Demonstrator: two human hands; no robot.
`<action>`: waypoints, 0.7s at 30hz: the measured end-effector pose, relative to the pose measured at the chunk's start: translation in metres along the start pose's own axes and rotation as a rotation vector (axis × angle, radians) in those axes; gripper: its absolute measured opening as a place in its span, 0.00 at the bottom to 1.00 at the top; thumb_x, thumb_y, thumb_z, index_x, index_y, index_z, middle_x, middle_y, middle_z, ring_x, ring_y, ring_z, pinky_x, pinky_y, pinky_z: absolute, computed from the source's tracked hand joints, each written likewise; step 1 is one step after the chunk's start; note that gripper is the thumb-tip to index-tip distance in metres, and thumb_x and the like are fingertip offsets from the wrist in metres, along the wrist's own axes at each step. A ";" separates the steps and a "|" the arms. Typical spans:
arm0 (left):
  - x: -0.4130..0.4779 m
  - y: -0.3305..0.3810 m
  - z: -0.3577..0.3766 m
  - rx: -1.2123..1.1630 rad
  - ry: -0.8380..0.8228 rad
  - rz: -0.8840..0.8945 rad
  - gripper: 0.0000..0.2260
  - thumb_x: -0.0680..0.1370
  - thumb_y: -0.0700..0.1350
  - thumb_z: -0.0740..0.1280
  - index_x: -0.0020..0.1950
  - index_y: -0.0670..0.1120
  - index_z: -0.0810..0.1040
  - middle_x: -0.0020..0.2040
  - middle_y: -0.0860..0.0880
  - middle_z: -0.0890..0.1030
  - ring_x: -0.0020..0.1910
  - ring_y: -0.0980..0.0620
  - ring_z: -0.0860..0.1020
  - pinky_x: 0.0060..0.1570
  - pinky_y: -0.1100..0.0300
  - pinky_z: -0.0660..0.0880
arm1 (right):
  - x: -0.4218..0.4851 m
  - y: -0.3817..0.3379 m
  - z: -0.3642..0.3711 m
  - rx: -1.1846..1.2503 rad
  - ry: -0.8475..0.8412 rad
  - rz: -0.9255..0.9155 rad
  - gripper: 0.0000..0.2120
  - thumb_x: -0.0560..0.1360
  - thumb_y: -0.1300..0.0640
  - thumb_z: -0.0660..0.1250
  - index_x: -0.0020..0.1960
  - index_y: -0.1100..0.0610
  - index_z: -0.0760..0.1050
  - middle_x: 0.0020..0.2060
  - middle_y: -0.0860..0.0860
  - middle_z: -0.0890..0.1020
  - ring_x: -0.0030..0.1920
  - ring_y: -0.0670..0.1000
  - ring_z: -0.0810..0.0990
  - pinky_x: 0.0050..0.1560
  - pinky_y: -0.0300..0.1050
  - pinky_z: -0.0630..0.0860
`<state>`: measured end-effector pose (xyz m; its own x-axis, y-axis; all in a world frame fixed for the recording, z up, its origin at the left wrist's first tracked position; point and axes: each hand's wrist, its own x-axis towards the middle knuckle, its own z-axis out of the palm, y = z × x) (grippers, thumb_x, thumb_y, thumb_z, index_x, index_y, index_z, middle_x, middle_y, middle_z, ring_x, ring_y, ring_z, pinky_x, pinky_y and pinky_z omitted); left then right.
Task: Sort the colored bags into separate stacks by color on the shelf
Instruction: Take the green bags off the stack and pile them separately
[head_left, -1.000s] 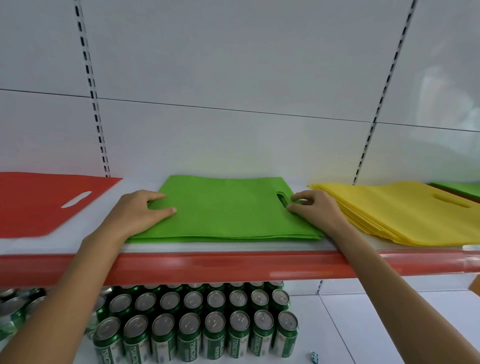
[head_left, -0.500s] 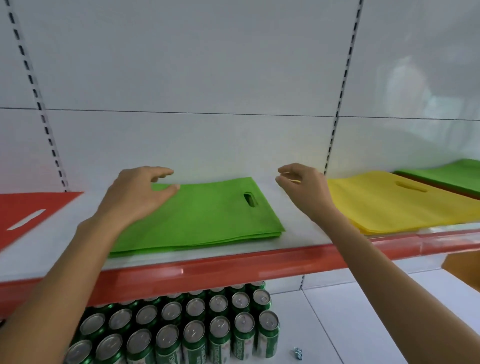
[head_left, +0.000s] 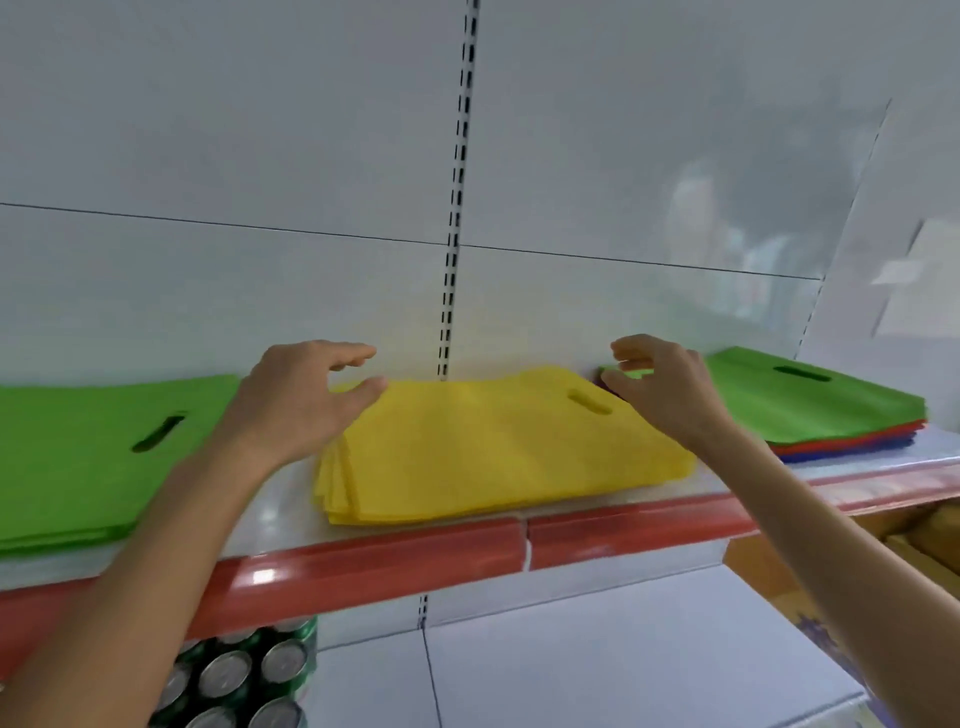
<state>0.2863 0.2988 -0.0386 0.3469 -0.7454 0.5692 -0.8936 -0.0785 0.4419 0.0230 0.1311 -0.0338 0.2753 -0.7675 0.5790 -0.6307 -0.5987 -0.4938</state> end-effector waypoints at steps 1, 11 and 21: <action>0.004 0.015 0.012 -0.003 0.002 -0.004 0.18 0.74 0.52 0.68 0.63 0.50 0.77 0.60 0.51 0.79 0.62 0.52 0.75 0.62 0.56 0.68 | 0.009 0.016 -0.008 -0.018 -0.005 -0.012 0.18 0.73 0.58 0.69 0.62 0.60 0.75 0.55 0.54 0.81 0.52 0.50 0.78 0.53 0.38 0.70; 0.025 0.114 0.070 0.126 -0.025 -0.013 0.19 0.74 0.55 0.65 0.65 0.53 0.75 0.66 0.52 0.75 0.66 0.50 0.71 0.64 0.52 0.67 | 0.052 0.122 -0.061 -0.040 -0.030 -0.037 0.19 0.74 0.58 0.69 0.64 0.60 0.75 0.55 0.54 0.81 0.55 0.50 0.78 0.59 0.42 0.71; 0.033 0.173 0.071 0.328 -0.045 -0.102 0.20 0.73 0.59 0.64 0.62 0.53 0.76 0.64 0.50 0.76 0.65 0.47 0.71 0.64 0.50 0.67 | 0.089 0.208 -0.093 -0.084 -0.097 -0.035 0.19 0.74 0.57 0.69 0.64 0.60 0.74 0.57 0.56 0.80 0.58 0.53 0.77 0.62 0.42 0.67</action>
<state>0.1224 0.2136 0.0071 0.4325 -0.7509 0.4991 -0.9016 -0.3573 0.2438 -0.1515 -0.0405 -0.0249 0.3643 -0.7678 0.5271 -0.6771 -0.6069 -0.4161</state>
